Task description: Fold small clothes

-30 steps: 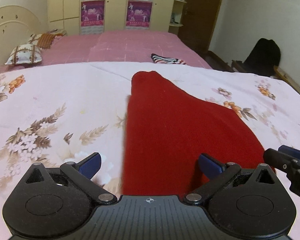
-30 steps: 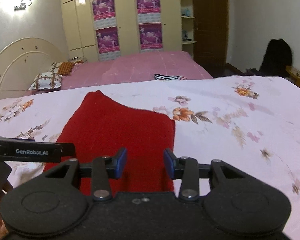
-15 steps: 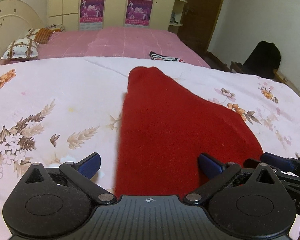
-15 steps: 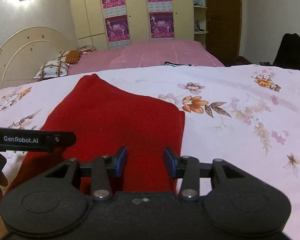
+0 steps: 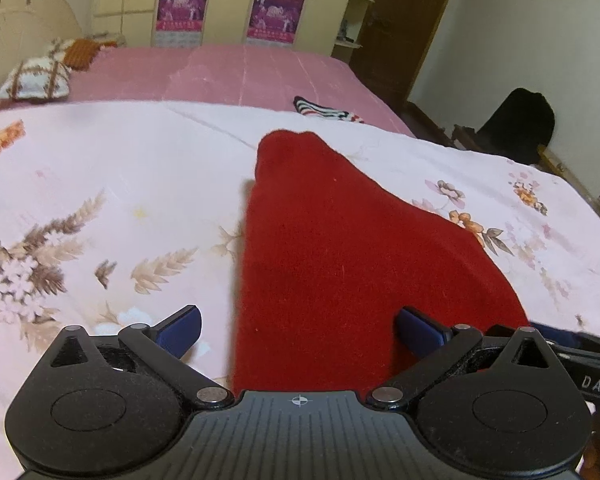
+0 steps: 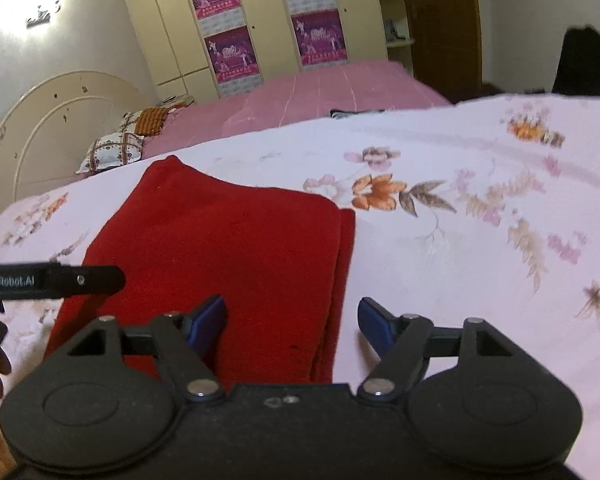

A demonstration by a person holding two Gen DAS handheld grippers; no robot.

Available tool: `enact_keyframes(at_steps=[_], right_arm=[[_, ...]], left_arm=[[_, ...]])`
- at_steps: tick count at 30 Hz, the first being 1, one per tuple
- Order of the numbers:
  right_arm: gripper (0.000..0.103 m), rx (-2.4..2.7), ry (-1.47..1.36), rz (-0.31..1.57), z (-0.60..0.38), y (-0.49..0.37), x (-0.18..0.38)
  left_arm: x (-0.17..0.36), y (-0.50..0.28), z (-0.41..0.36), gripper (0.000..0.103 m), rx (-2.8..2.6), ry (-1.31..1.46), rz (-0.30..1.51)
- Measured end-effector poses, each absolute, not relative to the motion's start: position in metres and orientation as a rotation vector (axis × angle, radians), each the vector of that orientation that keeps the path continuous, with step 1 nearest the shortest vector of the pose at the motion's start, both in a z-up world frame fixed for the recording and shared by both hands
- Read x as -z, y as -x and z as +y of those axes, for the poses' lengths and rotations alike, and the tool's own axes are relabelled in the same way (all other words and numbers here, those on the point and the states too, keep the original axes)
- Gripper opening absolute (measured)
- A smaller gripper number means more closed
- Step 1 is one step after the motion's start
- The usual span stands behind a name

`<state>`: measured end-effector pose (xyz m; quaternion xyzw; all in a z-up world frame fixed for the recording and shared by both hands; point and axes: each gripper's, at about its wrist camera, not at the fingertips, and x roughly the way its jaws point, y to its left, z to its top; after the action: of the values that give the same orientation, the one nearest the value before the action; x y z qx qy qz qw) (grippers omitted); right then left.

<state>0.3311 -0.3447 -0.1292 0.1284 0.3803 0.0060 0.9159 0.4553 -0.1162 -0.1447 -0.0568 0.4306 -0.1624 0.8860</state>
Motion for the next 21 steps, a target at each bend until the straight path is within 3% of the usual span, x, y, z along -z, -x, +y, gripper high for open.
enact_keyframes(at_steps=[9, 11, 13, 16, 18, 21], right_arm=[[0.07, -0.079, -0.516, 0.821, -0.373, -0.338, 0.153], [0.055, -0.105, -0.574, 0.829, -0.373, -0.341, 0.156], [0.05, -0.107, -0.609, 0.827, -0.373, -0.343, 0.158], [0.036, -0.128, -0.647, 0.825, -0.373, -0.34, 0.156], [0.036, -0.13, -0.625, 0.819, -0.373, -0.338, 0.154], [0.044, -0.133, -0.678, 0.818, -0.376, -0.341, 0.163]], left_arm=[[0.168, -0.468, -0.111, 0.099, 0.425, 0.28, 0.999], [0.167, -0.466, -0.118, 0.094, 0.442, 0.273, 1.002], [0.167, -0.467, -0.12, 0.092, 0.442, 0.277, 1.006], [0.162, -0.463, -0.115, 0.081, 0.451, 0.29, 0.997], [0.162, -0.462, -0.112, 0.08, 0.464, 0.278, 0.989], [0.168, -0.466, -0.114, 0.08, 0.449, 0.288, 0.991]])
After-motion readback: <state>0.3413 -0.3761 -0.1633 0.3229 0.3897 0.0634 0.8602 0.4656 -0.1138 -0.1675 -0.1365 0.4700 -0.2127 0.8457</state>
